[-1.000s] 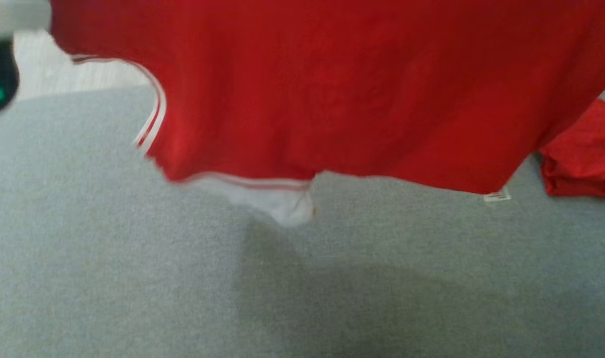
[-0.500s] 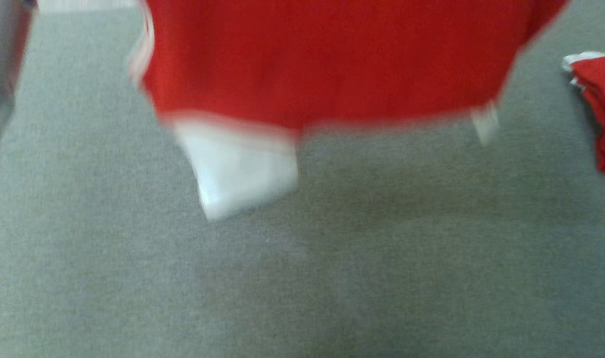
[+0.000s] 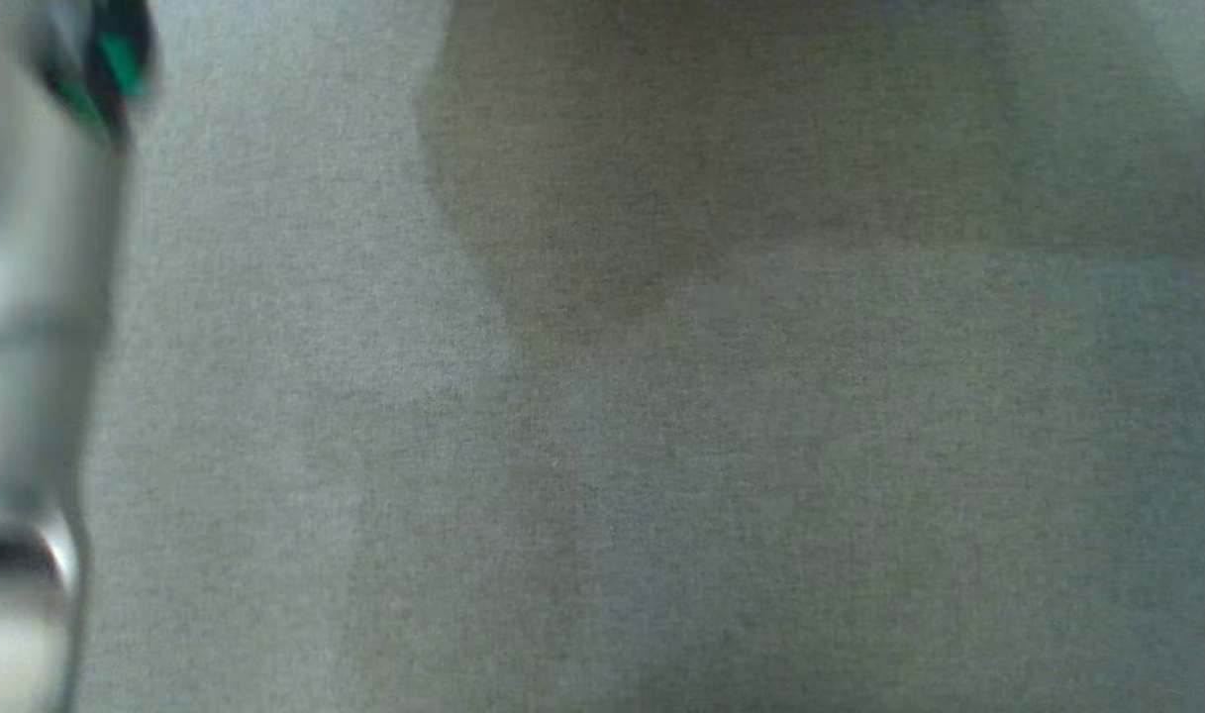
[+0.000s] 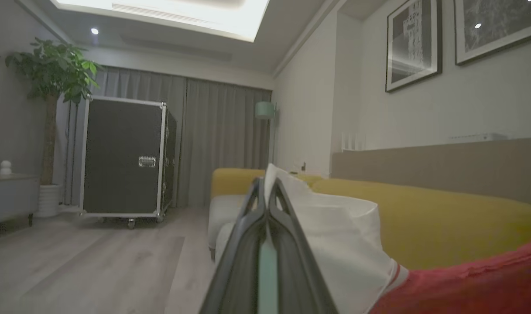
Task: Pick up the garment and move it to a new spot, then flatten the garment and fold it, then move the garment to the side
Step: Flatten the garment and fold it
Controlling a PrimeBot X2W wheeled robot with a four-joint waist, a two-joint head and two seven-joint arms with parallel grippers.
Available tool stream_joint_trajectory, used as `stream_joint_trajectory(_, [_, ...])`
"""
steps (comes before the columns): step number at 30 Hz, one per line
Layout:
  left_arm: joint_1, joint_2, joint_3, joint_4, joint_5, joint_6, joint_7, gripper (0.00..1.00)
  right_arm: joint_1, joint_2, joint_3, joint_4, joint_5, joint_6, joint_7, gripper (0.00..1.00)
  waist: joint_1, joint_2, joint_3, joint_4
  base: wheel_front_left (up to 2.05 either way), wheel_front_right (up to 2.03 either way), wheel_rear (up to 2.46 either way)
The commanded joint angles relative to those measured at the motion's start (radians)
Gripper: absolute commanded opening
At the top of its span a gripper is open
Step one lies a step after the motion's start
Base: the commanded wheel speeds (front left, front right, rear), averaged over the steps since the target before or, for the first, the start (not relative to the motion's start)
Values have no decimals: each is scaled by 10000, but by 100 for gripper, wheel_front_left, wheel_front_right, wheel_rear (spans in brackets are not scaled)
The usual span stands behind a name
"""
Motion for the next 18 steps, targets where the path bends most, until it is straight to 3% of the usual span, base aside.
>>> stream_joint_trajectory(1, [850, 409, 482, -794, 223, -99, -36, 0, 784, -107, 160, -45, 178, 65, -123, 0, 0, 0, 37, 14, 0, 0, 0])
stream_joint_trajectory(8, [5328, 376, 654, -3024, 690, -205, -37, 0, 3307, -397, 380, -448, 667, 65, -155, 0, 0, 0, -162, -20, 0, 0, 0])
stream_joint_trajectory(18, [11447, 445, 792, -5189, 1594, 115, -37, 0, 8313, -538, -1619, -2025, 304, 65, -159, 0, 0, 0, -1427, -308, 0, 0, 0])
